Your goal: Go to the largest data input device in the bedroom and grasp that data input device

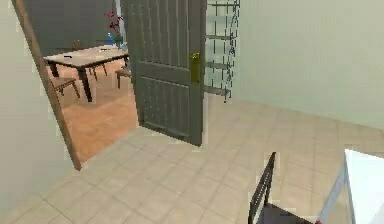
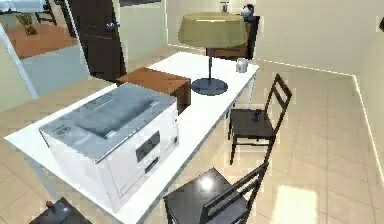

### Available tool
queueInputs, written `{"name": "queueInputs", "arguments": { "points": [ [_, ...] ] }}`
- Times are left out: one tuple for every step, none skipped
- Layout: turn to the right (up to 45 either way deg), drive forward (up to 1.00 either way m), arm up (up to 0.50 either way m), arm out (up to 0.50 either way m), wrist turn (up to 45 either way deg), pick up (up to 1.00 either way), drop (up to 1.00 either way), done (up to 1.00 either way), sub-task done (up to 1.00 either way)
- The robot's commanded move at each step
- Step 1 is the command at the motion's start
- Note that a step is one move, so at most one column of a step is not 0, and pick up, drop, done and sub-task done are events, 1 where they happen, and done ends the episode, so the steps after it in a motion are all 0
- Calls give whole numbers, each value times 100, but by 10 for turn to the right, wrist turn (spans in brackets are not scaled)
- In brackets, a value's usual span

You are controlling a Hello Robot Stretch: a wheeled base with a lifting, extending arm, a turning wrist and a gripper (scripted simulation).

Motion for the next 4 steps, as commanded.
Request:
{"name": "queueInputs", "arguments": {
  "points": [
    [-300,0,0,0,0,0,0,0,0],
    [0,5,0,0,0,0,0,0,0],
    [450,0,0,0,0,0,0,0,0],
    [450,0,0,0,0,0,0,0,0]
  ]
}}
